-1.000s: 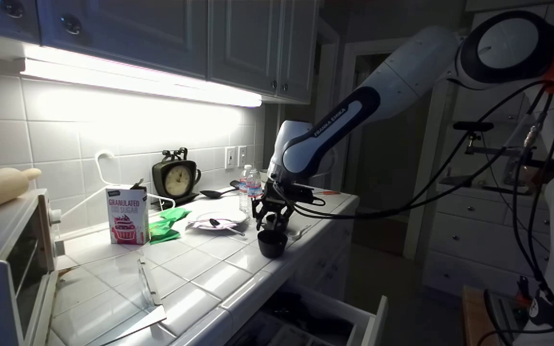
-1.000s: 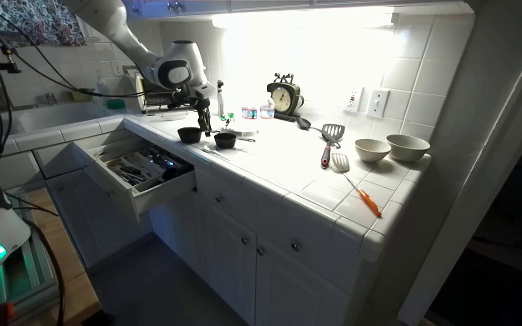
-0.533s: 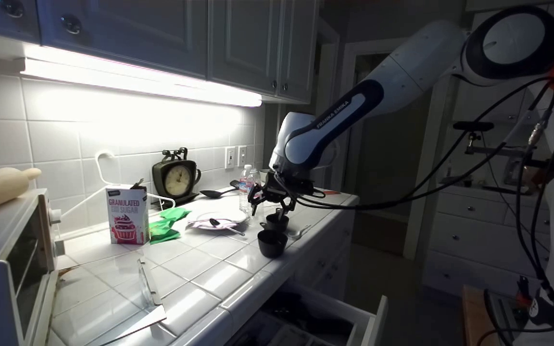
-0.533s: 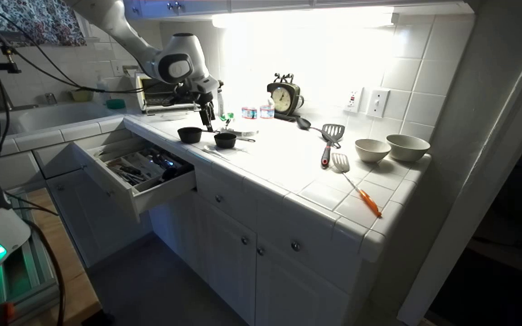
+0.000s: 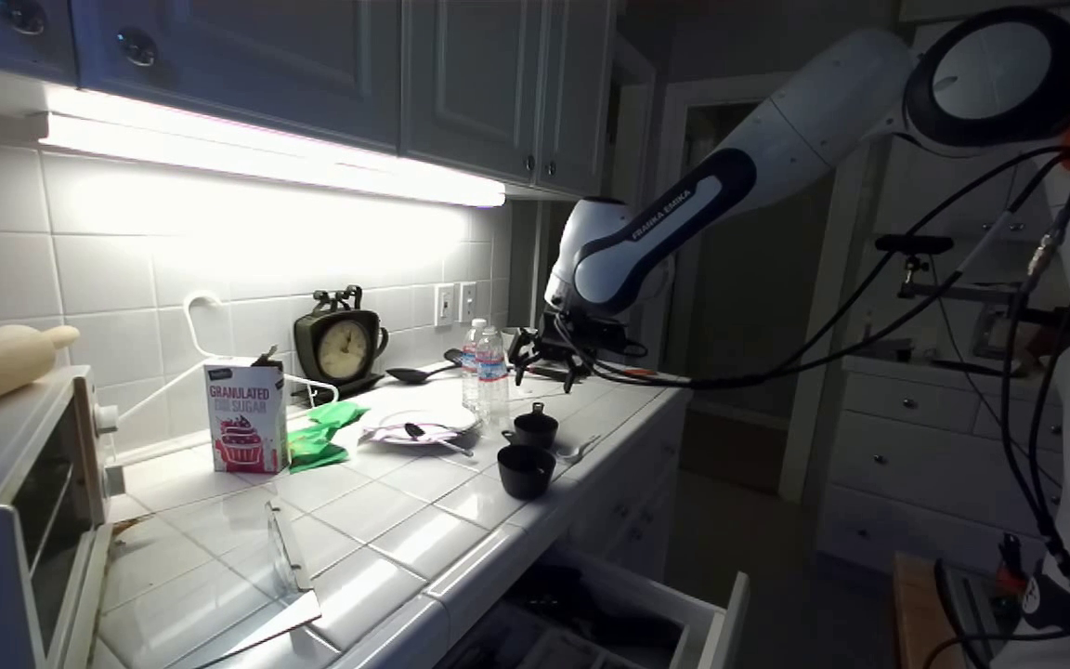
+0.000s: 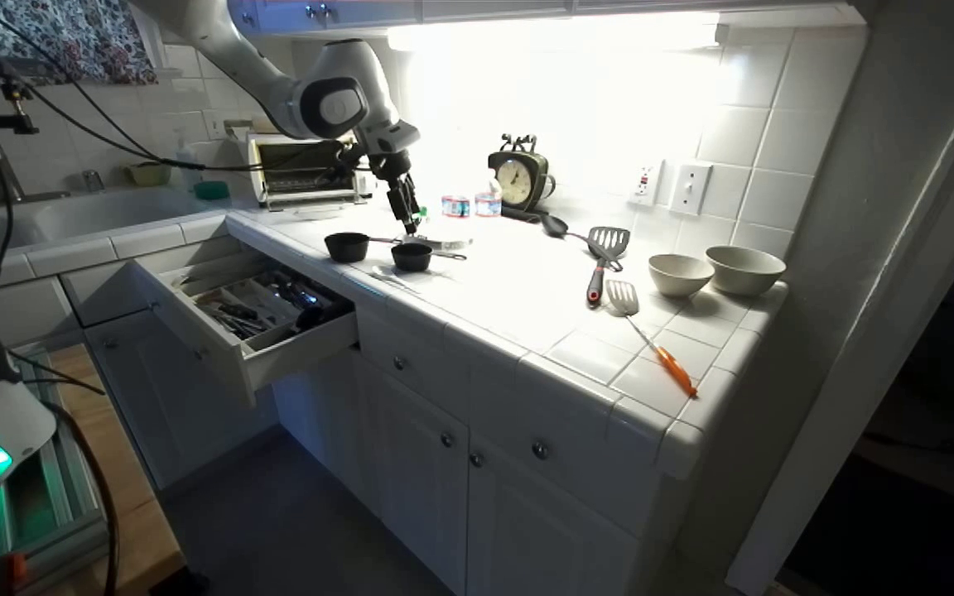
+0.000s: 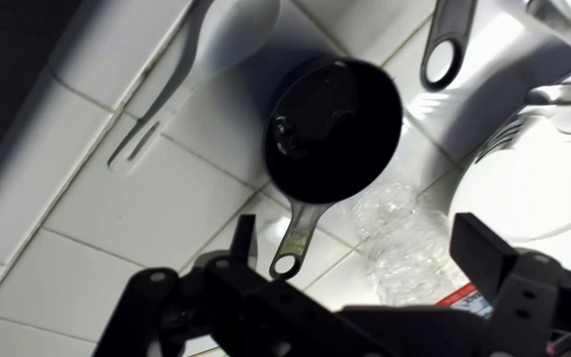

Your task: Take the pot out of the other then move the pot on the right to the right

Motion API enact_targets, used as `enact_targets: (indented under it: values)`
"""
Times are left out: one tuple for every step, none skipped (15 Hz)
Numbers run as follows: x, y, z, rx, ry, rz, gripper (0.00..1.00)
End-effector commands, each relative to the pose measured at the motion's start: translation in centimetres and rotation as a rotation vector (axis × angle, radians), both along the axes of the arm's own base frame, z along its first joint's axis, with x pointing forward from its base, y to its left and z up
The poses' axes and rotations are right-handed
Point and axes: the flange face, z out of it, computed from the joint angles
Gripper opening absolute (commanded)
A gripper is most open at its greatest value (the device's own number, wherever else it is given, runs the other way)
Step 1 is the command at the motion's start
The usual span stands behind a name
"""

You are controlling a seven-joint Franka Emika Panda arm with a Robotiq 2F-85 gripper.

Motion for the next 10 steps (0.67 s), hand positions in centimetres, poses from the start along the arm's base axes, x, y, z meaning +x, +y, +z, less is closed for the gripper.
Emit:
enact_targets:
  values:
    - [-0.3, -2.7, 0.0, -0.052, -0.005, -0.009, 1.0]
    - [-0.3, -3.4, -0.2, -0.062, -0.003, -0.002, 1.0]
    - [-0.3, -4.0, -0.5, -0.071, -0.001, 0.002, 1.0]
    - [-0.2, -4.5, -0.7, -0.078, -0.002, 0.005, 1.0]
    - [-0.2, -4.9, -1.0, -0.077, 0.0, 0.005, 1.0]
    - [0.0, -5.2, -1.4, -0.079, -0.002, 0.004, 1.0]
    - [0.1, -5.4, -1.8, -0.08, -0.004, 0.003, 1.0]
    - [0.2, -5.6, -2.2, -0.083, -0.007, 0.0, 1.0]
    - [0.3, -5.8, -2.6, -0.087, -0.011, -0.004, 1.0]
    - [0.5, -5.9, -3.1, -0.091, -0.015, -0.007, 1.0]
